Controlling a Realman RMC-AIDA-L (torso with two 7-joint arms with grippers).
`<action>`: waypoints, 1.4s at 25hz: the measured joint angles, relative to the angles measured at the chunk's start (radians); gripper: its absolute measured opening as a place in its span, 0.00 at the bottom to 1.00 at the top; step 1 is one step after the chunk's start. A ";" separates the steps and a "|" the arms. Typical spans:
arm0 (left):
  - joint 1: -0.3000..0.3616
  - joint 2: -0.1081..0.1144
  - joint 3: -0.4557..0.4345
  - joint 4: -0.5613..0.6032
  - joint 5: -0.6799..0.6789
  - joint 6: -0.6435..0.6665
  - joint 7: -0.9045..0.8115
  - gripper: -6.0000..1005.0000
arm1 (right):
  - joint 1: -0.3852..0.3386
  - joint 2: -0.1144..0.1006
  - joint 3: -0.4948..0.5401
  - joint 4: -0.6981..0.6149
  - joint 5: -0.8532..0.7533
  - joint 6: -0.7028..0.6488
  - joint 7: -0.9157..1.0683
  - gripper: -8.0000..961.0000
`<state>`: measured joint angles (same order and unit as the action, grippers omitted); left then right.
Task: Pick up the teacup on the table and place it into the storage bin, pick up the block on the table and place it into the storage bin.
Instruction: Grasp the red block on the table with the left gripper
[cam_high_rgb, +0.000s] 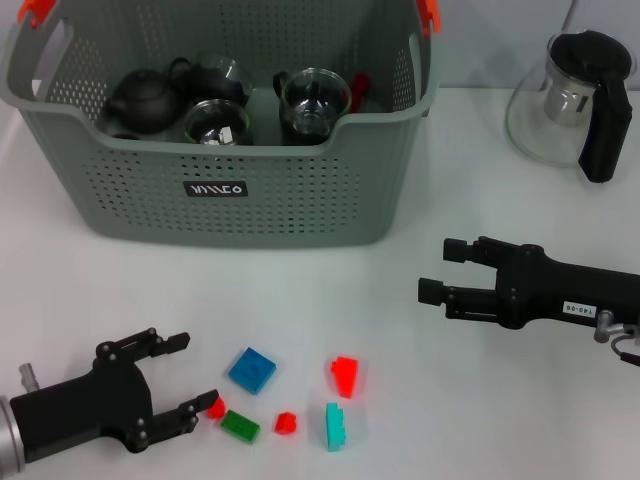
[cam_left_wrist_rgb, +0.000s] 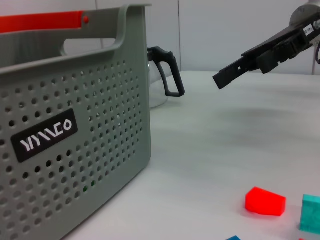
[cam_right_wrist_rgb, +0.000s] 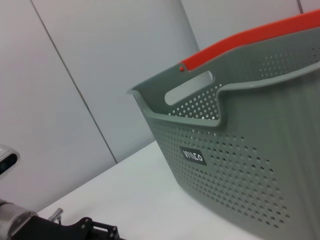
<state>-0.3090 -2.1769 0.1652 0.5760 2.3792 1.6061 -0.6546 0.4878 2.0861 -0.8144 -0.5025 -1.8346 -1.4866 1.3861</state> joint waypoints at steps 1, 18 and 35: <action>0.001 0.000 0.000 0.000 0.001 -0.001 0.001 0.83 | 0.000 0.000 0.001 0.000 0.000 0.000 0.002 0.96; 0.007 -0.001 0.002 -0.010 0.046 -0.018 0.009 0.56 | 0.000 -0.004 0.011 -0.001 -0.001 0.000 0.024 0.96; -0.004 -0.001 0.001 -0.064 0.048 -0.071 0.068 0.50 | -0.003 -0.008 0.011 -0.001 -0.006 0.000 0.028 0.96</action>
<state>-0.3129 -2.1782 0.1661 0.5123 2.4274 1.5355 -0.5862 0.4851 2.0785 -0.8037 -0.5031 -1.8408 -1.4864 1.4142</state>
